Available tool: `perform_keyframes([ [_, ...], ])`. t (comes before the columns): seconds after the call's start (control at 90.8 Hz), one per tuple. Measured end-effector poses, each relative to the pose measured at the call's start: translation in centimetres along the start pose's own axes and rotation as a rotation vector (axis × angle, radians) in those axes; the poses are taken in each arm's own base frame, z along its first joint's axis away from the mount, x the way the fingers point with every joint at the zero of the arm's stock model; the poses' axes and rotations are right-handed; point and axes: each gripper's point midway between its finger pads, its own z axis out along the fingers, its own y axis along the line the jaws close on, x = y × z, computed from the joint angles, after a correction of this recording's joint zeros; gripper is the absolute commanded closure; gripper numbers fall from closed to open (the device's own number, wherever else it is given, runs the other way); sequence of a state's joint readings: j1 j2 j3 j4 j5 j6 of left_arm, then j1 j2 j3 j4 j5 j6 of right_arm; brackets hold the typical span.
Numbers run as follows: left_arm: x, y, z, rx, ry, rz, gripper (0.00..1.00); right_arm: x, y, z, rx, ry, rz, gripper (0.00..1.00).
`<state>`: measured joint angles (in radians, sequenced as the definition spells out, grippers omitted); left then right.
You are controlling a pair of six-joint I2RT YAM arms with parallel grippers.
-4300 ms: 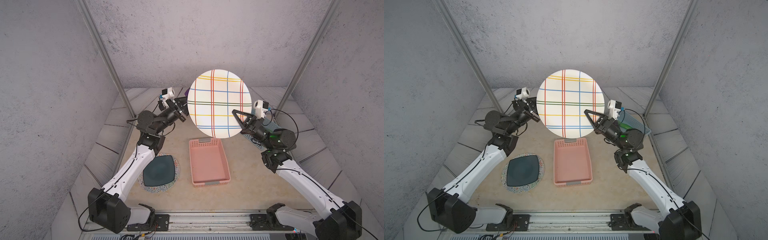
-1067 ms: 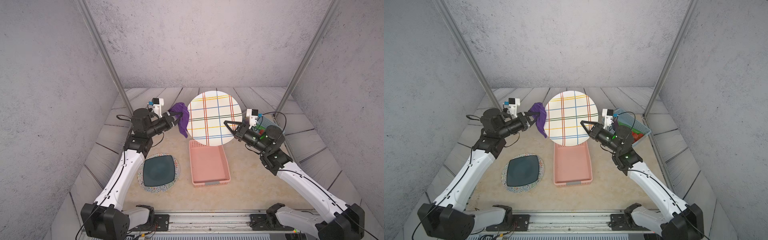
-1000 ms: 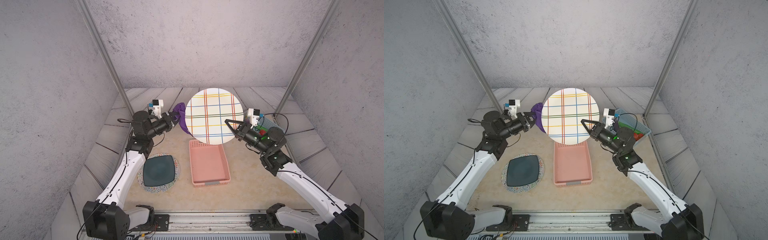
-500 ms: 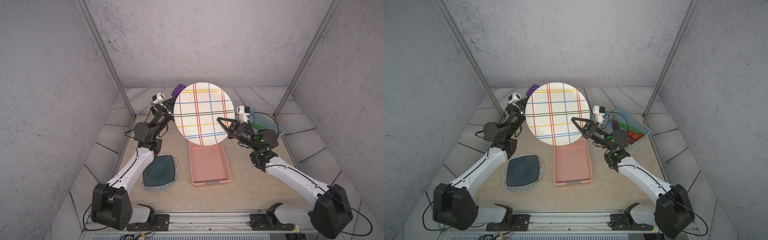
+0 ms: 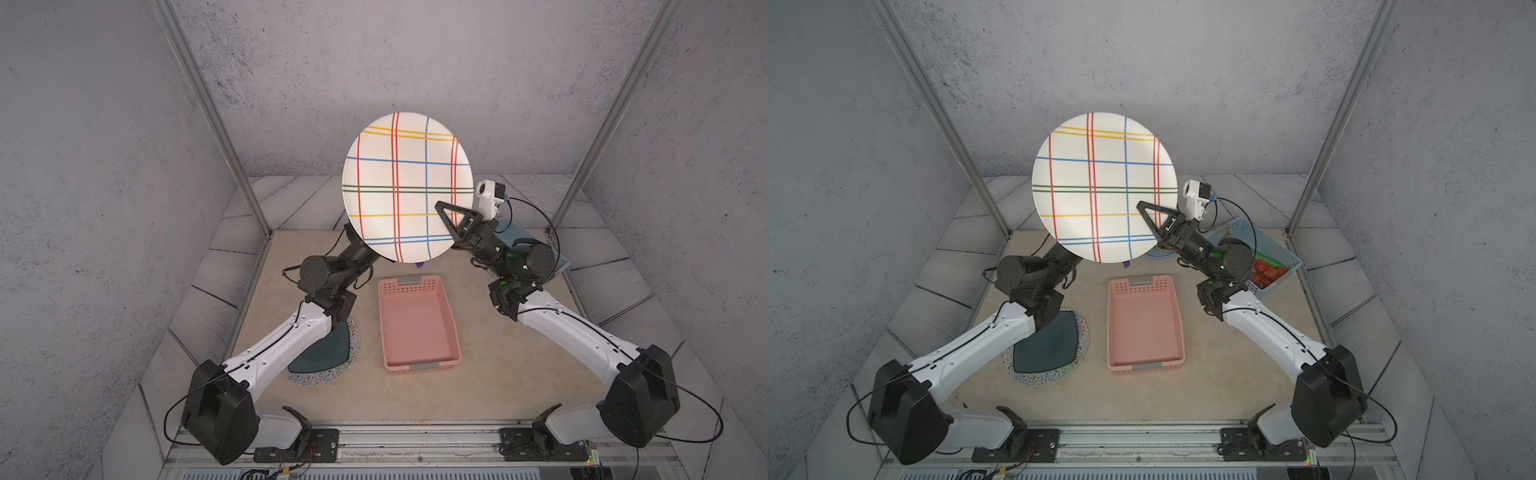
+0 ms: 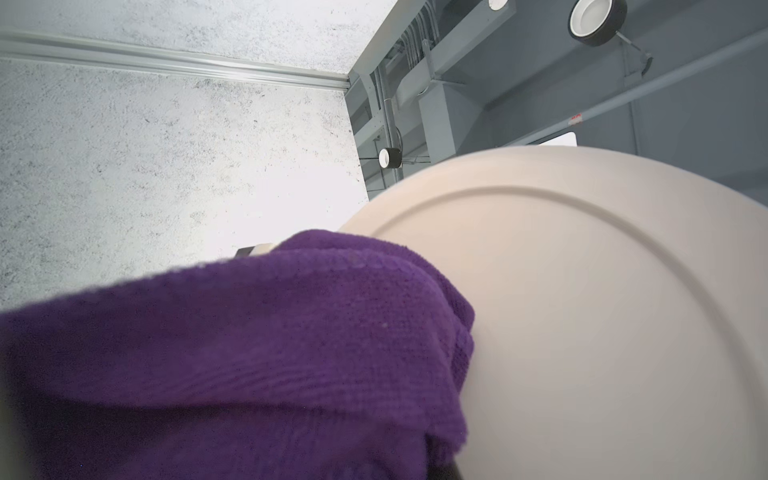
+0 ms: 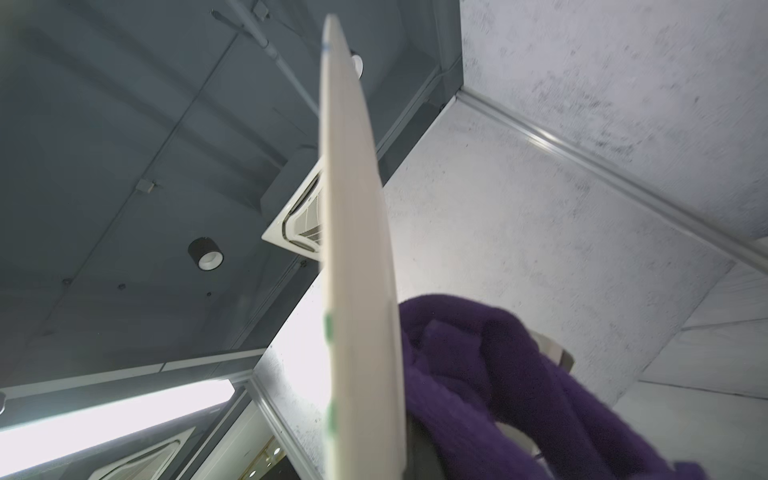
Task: Wipe the wet plate dry
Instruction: Wipe the plate with towel.
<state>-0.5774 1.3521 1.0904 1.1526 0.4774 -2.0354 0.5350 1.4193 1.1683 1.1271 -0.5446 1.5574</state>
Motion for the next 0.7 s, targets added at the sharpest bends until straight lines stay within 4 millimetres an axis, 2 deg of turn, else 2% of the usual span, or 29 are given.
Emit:
perform_keyframes([
  [0.099, -1.8, -1.1, -0.6, 0.01, -0.044, 0.041, 1.0, -1.1, -1.2, -1.4, 0.06, -0.048, 0.006, 1.0],
  [0.187, -2.8, -1.9, -0.6, 0.024, -0.077, 0.056, 1.0, 0.3, -2.0, -1.4, 0.079, -0.04, 0.037, 1.0],
  [0.275, -2.2, -1.7, -0.1, 0.034, -0.073, 0.04, 1.0, 2.1, -1.5, -0.3, 0.055, -0.011, 0.054, 1.0],
  [0.352, -0.7, -0.6, 0.8, 0.031, -0.046, 0.012, 1.0, 2.8, -0.5, 1.0, 0.016, 0.018, 0.051, 1.0],
  [0.44, 1.2, 1.1, 1.6, 0.009, -0.021, -0.014, 1.0, 1.3, 0.7, 2.2, -0.018, 0.006, 0.02, 1.0],
  [0.517, 1.7, 1.5, 1.8, 0.004, -0.027, -0.007, 1.0, -0.6, 1.1, 2.4, -0.02, -0.018, -0.009, 1.0],
  [0.605, 1.6, 1.7, 1.2, -0.021, -0.043, 0.024, 1.0, -2.4, 0.6, 1.8, 0.011, -0.047, -0.025, 1.0],
  [0.705, 1.2, 2.0, -0.6, -0.095, -0.059, 0.086, 1.0, -4.1, -0.9, 0.4, 0.079, -0.09, -0.039, 1.0],
])
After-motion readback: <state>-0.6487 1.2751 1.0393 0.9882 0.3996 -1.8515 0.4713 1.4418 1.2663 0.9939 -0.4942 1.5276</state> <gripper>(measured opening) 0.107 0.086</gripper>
